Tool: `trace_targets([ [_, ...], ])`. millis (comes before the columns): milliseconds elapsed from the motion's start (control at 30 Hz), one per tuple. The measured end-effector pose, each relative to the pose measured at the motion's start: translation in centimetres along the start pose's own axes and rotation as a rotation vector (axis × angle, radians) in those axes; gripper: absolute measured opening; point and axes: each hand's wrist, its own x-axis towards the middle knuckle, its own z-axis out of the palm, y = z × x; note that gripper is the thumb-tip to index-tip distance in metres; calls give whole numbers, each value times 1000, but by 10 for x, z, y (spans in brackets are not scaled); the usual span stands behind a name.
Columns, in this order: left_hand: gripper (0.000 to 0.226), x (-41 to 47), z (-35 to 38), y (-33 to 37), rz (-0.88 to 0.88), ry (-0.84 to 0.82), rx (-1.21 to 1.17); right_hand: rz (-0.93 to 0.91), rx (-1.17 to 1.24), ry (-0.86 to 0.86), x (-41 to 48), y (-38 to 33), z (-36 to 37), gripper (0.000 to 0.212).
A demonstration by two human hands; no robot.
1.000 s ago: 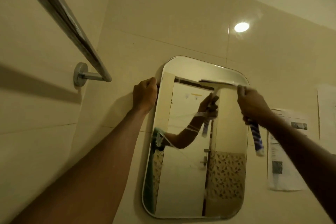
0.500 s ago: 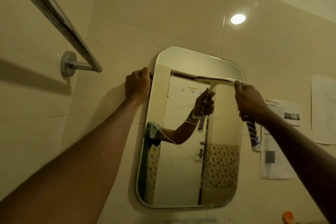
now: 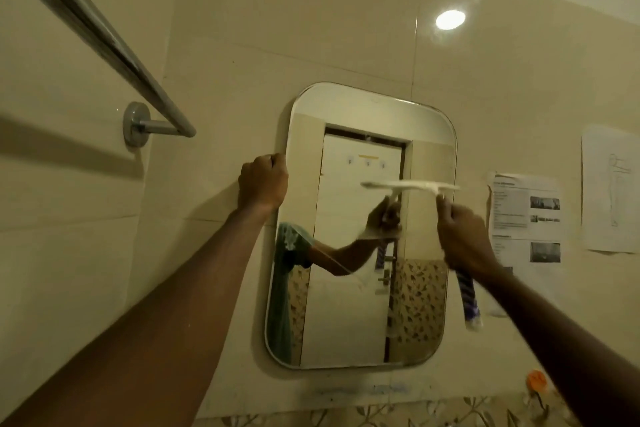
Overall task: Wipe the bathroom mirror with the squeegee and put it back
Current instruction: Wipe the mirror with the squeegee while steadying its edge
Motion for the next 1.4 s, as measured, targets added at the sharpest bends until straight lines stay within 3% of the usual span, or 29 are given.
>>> trace_targets([
  [133, 46, -4, 0, -11, -23, 27, -86, -11, 23, 63, 23, 0, 4, 46],
  [267, 45, -6, 4, -13, 8, 31, -91, 121, -5, 15, -72, 71, 43, 44],
  [367, 46, -9, 6, -13, 23, 51, -63, 219, -2, -40, -115, 79, 46, 41],
  [500, 43, -10, 3, -10, 28, 57, -80, 94, -3, -98, -76, 34, 22, 47],
  [600, 43, -8, 2, -9, 43, 55, -72, -31, 48, 13, -1, -28, 8, 48],
  [767, 46, -4, -1, -8, 50, 47, -30, -41, 97, 84, 76, -106, 16, 43],
  [900, 44, -2, 1, -7, 34, 33, -10, -50, 45, 80, 18, -66, 56, 45],
  [1100, 44, -3, 2, -10, 39, 36, -42, 77, 20, 3, -99, -5, 91, 48],
  [1200, 46, -2, 0, -10, 48, 39, -45, 62, 45, -49, -61, -35, 64, 49],
  [1400, 46, 2, -1, -12, 62, 51, -58, -13, 59, 92, 85, -110, 9, 42],
])
